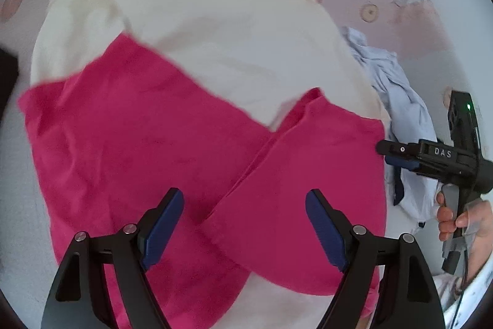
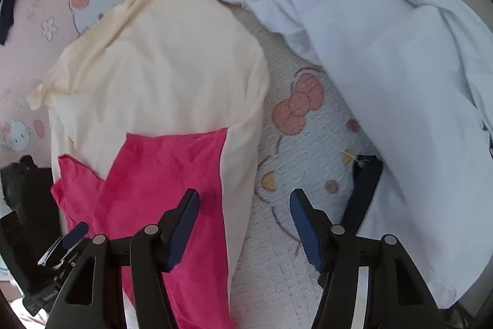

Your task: Fold clothes

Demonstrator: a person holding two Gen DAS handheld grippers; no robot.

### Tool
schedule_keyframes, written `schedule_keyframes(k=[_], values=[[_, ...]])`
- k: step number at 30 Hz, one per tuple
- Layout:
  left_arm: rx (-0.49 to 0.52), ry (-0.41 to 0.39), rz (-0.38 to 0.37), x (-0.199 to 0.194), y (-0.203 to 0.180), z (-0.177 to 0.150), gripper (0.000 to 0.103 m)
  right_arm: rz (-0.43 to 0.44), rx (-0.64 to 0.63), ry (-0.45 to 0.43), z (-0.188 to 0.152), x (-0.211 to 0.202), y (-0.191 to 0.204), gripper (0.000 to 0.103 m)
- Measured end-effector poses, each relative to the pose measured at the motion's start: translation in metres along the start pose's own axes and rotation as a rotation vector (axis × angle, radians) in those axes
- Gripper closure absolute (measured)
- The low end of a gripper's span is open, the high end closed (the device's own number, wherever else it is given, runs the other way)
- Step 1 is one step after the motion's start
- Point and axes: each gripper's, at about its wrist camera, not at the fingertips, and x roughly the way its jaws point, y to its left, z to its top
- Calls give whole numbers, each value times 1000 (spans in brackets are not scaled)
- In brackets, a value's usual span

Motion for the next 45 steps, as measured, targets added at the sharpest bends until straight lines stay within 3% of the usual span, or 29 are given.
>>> schedule_keyframes(k=[4, 6, 7, 8, 11, 13, 17, 24, 26, 27, 28, 30, 31, 33, 34, 35, 42, 45], values=[[36, -9, 49, 5, 0, -8, 38, -27, -72, 3, 1, 8, 18, 79], [71, -14, 71, 4, -6, -10, 47, -82, -92, 4, 0, 12, 24, 85], [84, -15, 73, 4, -8, -10, 57, -91, -91, 2, 0, 12, 25, 88], [97, -17, 75, 4, -11, -11, 68, -100, -95, 0, 0, 12, 26, 89], [133, -21, 74, 5, -18, -10, 77, -124, -100, -12, -1, 5, 26, 91], [151, -19, 83, 9, -21, -10, 81, -93, -51, -6, 2, 3, 16, 92], [178, -20, 101, 12, -25, -12, 82, -59, 18, 18, 6, 7, 0, 92], [217, -14, 128, 20, -33, -12, 82, -180, -65, 3, 5, 12, 21, 91], [201, -10, 108, 20, -31, -9, 82, -217, -99, -9, 4, 10, 32, 88], [183, -10, 90, 19, -28, -7, 82, -210, -102, -24, 2, 8, 36, 77], [145, -14, 54, 16, -24, -5, 81, -204, -105, -38, 0, 5, 41, 58], [69, -21, -19, 10, -15, -2, 80, -191, -111, -67, -4, 0, 50, 40], [30, -25, -53, 6, -11, 0, 78, -170, -111, -83, -6, -3, 55, 40], [-23, -48, -83, -7, -7, 2, 61, -99, -110, -122, -12, -12, 65, 40], [-34, -65, -88, -14, -8, 2, 45, -60, -124, -148, -15, -18, 71, 40], [-27, -85, -88, -20, -10, 2, 39, -31, -141, -174, -19, -24, 76, 40], [73, -106, -57, -46, -33, -5, 39, 124, -230, -293, -67, -66, 104, 29], [109, -123, -59, -60, -34, -19, 39, 100, -276, -326, -84, -71, 115, 29]])
